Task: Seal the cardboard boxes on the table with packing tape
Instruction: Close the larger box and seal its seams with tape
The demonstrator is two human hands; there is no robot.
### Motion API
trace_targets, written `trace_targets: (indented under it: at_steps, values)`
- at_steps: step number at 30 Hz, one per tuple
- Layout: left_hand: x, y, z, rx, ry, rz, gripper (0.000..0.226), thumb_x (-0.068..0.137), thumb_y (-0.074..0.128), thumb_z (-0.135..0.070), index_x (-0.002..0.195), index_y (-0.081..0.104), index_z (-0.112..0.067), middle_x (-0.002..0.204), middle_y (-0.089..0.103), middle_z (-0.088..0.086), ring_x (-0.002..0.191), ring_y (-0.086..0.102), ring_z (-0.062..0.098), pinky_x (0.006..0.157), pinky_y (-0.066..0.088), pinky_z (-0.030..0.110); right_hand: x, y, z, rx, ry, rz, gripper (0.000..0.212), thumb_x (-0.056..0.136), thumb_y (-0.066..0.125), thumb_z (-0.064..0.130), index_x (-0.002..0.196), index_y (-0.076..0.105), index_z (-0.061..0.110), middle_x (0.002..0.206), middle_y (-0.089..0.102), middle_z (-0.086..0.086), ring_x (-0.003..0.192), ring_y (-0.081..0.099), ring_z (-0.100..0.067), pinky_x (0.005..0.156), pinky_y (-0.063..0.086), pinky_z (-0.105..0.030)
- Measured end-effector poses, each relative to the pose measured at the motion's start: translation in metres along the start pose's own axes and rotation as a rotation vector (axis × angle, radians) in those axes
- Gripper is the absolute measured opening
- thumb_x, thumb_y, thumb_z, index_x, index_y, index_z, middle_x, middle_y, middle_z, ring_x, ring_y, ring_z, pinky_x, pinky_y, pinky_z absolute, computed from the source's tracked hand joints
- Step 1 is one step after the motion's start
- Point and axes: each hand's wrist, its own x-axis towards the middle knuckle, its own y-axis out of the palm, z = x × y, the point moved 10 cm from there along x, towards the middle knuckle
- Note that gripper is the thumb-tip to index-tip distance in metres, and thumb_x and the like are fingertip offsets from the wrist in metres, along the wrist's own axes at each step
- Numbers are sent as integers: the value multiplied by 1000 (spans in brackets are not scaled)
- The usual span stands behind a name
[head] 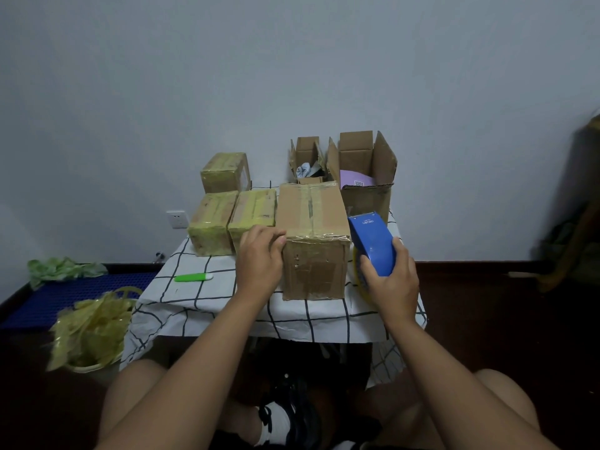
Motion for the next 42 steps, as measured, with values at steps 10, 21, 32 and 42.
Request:
trace_targets:
  at_steps: [10,21,32,42]
  values:
    - [5,10,-11,26,60,72,18,94,59,-8,109,69,-11,104,65,1,102,51,20,86,39,29,0,0,0,20,4,1,68,89,71,38,147,38,24,129,49,-2,99,45,-12,77,42,-29]
    - [4,11,-8,150,166,172,21,97,57,-18,114,69,-19,122,67,-1,108,54,26,91,44,40,0,-2,0,1,11,-7,68,89,71,37,148,38,23,115,40,8,98,45,-12,77,40,-29]
    - [4,8,-26,158,362,122,17,86,69,-4,100,71,-13,91,70,0,83,60,25,73,39,31,1,-2,0,-14,25,-35,68,87,72,40,146,41,23,134,51,-3,106,45,-10,84,41,-29]
    - [26,-16,-9,-112,115,120,17,94,62,-9,107,72,-8,98,65,3,88,58,14,77,41,22,29,-18,9,54,113,4,64,82,76,43,137,52,23,128,56,-2,114,54,-21,95,49,-43]
